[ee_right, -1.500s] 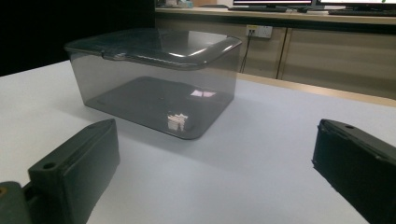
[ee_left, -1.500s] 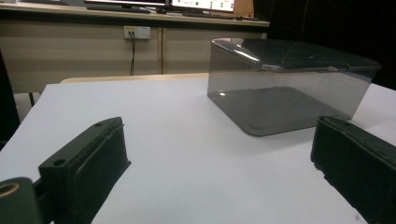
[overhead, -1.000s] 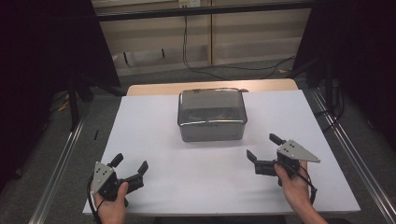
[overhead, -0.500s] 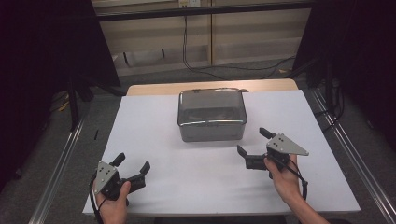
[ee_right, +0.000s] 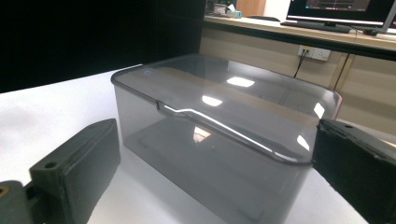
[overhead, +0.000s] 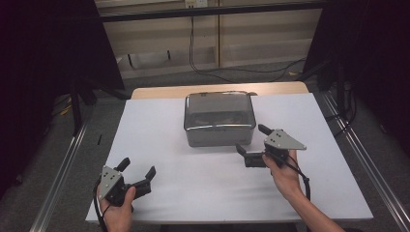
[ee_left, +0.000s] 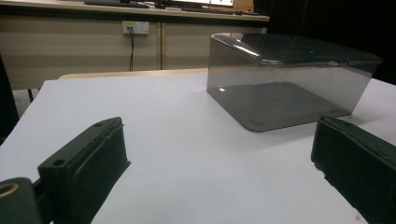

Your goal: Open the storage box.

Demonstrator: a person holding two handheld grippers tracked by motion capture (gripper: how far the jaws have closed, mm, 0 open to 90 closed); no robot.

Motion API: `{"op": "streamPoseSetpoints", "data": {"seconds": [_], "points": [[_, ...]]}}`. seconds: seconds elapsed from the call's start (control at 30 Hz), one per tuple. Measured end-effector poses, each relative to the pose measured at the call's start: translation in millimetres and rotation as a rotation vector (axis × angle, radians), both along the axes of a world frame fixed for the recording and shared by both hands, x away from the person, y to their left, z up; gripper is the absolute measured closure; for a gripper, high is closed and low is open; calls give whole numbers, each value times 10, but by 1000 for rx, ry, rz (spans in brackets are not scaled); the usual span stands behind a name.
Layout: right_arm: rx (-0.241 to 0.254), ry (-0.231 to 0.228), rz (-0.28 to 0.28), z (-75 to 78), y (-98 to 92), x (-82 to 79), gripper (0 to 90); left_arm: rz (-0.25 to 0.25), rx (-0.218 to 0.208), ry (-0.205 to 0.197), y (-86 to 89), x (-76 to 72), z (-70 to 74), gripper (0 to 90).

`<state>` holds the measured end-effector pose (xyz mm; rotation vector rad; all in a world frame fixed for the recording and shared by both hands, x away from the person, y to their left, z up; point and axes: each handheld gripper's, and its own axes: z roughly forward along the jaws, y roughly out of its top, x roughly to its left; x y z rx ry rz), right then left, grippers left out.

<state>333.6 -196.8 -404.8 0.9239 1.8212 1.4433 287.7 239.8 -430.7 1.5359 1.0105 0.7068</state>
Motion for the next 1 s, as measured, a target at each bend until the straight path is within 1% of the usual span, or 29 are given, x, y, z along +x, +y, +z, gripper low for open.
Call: {"op": "streamPoseSetpoints", "data": {"seconds": [0.03,0.07,0.1,0.13,0.2,0.23,0.27,0.33,0.37,0.4,0.43,0.47,0.5,0.57,0.6,0.63,0.67,0.7,0.8,0.87,0.9,0.93,1.0], "points": [[0,0,0,0,0,0,4,2,1,-1,1,3,-2,33],[-10,-12,-5,17,30,23,0,3,16,-4,4,6,-5,33],[-10,-12,-5,17,30,23,0,3,16,-4,4,6,-5,33],[-17,-31,-10,28,57,39,0,-1,15,-1,2,8,-5,33],[-23,-36,-10,33,79,41,0,1,7,-4,-1,12,-3,33],[-60,-45,11,45,132,50,0,1,10,-4,-1,14,-4,33],[-69,-59,13,49,155,55,0,-1,11,-1,0,14,-6,33],[-75,-63,17,53,181,62,0,-1,11,-2,3,13,-6,33],[-110,-76,20,56,227,85,0,-1,11,-1,7,14,-6,33],[-122,-83,17,57,247,93,0,-2,12,1,9,15,-8,32],[-122,-83,17,57,247,93,0,-2,12,1,9,15,-8,33],[-143,-99,22,59,277,104,2,-2,12,3,11,15,-9,33],[-189,-118,30,63,317,123,8,1,11,1,10,16,-9,33],[-198,-123,37,65,330,131,20,2,11,3,9,20,-9,33],[-241,-147,37,72,377,161,17,4,13,2,-2,28,-10,33],[-241,-147,37,72,377,161,17,4,13,2,-2,28,-10,33],[-257,-154,42,73,404,184,17,-4,13,4,-13,26,-12,33],[-257,-154,42,73,404,184,17,-4,13,4,-13,26,-12,33],[-295,-169,46,62,439,220,16,-7,14,2,-9,24,-9,33],[-333,-190,48,54,462,238,16,1,13,2,2,25,-12,33],[-363,-211,52,51,482,254,16,0,10,3,7,27,-14,33],[-383,-221,54,51,494,262,16,1,11,3,8,27,-14,33],[-415,-239,50,52,526,273,16,0,12,3,5,28,-15,33]]}}
